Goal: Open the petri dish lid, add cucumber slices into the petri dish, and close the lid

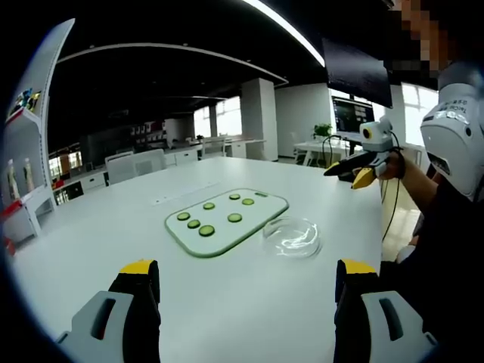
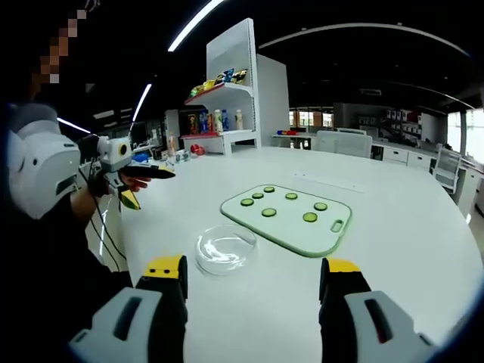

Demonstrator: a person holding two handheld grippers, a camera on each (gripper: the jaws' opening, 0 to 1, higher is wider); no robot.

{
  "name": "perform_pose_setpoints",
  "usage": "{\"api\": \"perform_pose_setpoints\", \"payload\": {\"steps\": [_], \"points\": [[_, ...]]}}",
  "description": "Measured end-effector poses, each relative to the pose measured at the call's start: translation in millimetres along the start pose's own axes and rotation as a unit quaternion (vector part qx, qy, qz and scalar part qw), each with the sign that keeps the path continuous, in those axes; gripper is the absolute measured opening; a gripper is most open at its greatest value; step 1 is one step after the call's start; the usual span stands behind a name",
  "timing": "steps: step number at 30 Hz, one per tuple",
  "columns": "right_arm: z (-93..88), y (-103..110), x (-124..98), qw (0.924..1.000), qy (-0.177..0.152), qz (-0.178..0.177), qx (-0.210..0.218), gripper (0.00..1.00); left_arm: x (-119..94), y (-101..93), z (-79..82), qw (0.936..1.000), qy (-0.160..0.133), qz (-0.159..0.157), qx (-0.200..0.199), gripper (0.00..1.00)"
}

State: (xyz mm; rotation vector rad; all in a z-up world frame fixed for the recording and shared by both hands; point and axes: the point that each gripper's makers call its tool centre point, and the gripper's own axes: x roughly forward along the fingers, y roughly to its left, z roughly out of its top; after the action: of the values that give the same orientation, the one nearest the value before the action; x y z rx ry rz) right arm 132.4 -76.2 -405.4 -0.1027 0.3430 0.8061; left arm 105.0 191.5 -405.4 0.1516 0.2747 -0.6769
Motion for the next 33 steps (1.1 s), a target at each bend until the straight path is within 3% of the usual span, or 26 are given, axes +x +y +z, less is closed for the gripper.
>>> {"api": "perform_pose_setpoints", "payload": {"steps": [11,17,23,28,33], "points": [[4.5,2,-5,0.9999,-0.011,0.002,-0.002,0.69,3,-8.7,1.9,0.9997,-0.004,-0.019,0.016,0.95],[3.1,1,-3,0.9999,-0.009,0.005,-0.006,0.69,9,-24.8,7.6,0.9976,-0.027,-0.06,0.018,0.95],[-3.9,4,5,0.9994,-0.006,0.025,-0.024,0.7,20,-49.2,13.0,0.9865,-0.059,-0.128,0.083,0.92],[-2.3,12,5,0.998,-0.021,0.056,-0.019,0.72,24,-61.1,22.5,0.9777,-0.089,-0.184,0.049,0.9],[-4.7,15,12,0.9959,-0.018,0.072,-0.052,0.72,36,-58.2,21.0,0.9723,-0.098,-0.207,0.046,0.9]]}}
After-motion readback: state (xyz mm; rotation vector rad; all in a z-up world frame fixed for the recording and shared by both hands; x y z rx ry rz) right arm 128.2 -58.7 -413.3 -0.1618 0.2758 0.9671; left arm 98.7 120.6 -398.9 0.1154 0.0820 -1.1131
